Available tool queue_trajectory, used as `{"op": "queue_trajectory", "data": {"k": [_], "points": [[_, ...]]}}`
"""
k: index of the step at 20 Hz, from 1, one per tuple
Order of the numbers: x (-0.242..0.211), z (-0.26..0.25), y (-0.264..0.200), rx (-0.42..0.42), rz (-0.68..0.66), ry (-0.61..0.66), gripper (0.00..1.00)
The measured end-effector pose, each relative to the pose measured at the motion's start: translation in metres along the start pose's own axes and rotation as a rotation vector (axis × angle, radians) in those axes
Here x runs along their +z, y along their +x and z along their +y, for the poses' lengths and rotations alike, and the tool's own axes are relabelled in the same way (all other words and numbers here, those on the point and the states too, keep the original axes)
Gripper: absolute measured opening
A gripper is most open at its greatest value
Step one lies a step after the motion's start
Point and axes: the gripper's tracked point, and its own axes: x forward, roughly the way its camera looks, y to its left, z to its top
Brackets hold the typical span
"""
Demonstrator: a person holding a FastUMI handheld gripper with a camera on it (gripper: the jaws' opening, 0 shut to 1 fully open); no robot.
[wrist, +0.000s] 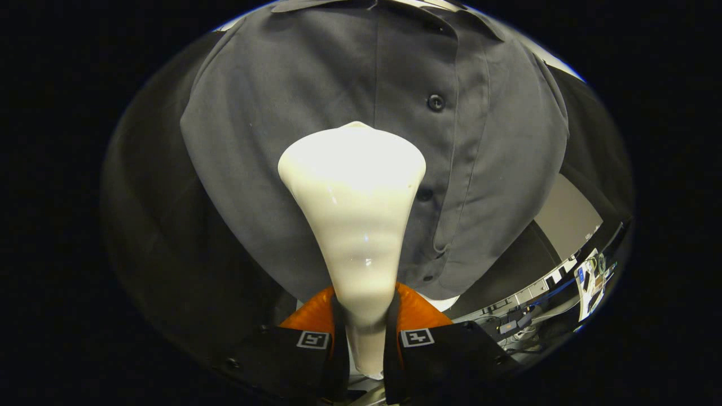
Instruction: Iron the clothes twice with a garment steamer, once on the left side and once on the right side.
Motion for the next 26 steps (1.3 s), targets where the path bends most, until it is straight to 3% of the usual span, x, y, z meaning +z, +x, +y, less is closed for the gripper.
{"op": "queue_trajectory", "data": {"k": [26], "points": [[-0.151,-0.021,0.073,-0.006,0.215,0.008,0.32]]}}
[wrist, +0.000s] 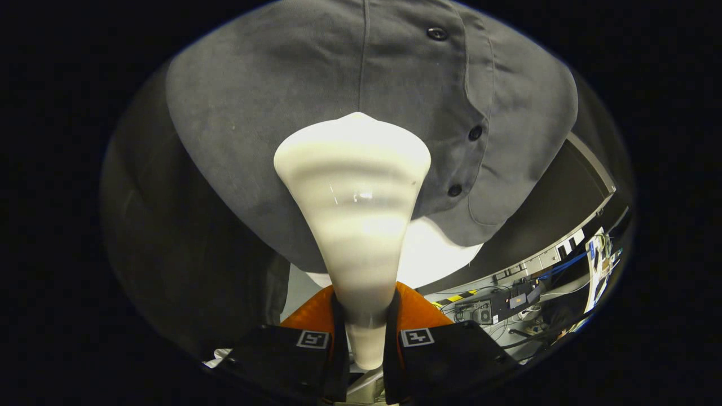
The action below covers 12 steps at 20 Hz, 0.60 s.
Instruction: Iron the clothes twice with a garment steamer, once on the left side and once on the right side.
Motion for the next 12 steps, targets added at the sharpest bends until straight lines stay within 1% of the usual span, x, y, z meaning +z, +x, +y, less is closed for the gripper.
{"op": "queue_trajectory", "data": {"k": [7,12], "points": [[-0.042,-0.015,0.026,-0.014,0.07,0.002,0.32],[-0.081,-0.027,0.043,0.004,0.121,-0.001,0.32]]}}
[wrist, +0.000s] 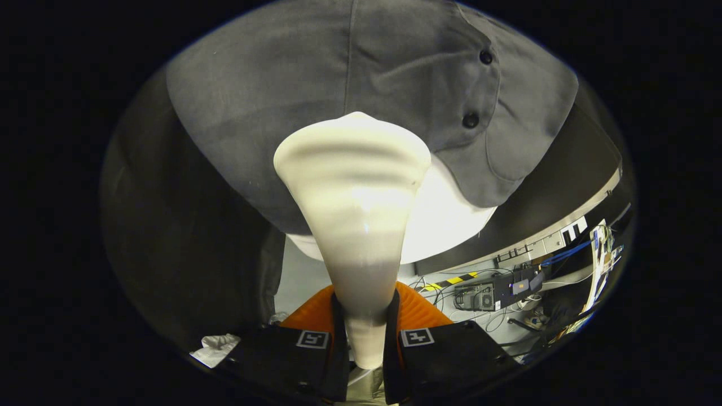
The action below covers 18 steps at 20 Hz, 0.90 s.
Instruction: Iron the clothes twice with a garment steamer, once on the left side and once on the right side.
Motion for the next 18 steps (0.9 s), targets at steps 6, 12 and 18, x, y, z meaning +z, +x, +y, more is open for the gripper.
{"op": "queue_trajectory", "data": {"k": [6,12,18], "points": [[-0.018,-0.017,-0.016,0.036,-0.002,0.02,0.32],[0.004,-0.061,-0.066,0.072,-0.086,0.055,0.32],[0.055,-0.136,-0.136,0.115,-0.216,0.05,0.32]]}}
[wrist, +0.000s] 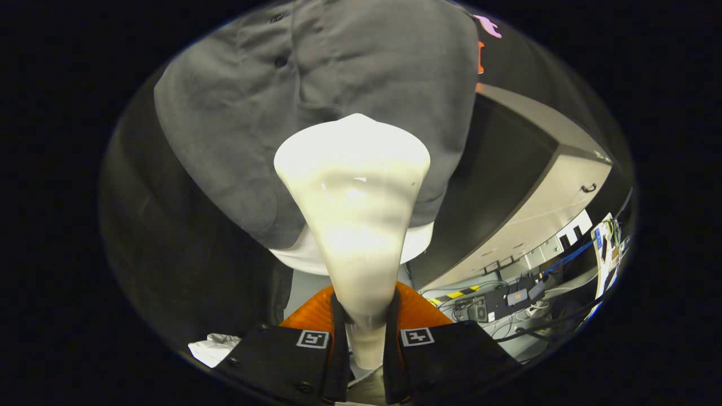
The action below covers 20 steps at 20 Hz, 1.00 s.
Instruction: Iron the clothes twice with a garment steamer, once on the left side and once on the right side.
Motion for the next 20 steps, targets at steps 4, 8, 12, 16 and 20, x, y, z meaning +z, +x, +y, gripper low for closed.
{"op": "queue_trajectory", "data": {"k": [4,8,12,16,20], "points": [[0.048,-0.037,-0.063,0.023,-0.12,-0.041,0.32],[0.097,-0.051,-0.138,0.045,-0.278,-0.07,0.32],[0.143,-0.064,-0.21,0.068,-0.443,-0.071,0.32],[0.174,-0.073,-0.272,0.083,-0.59,-0.069,0.32],[0.185,-0.081,-0.312,0.065,-0.675,-0.071,0.32]]}}
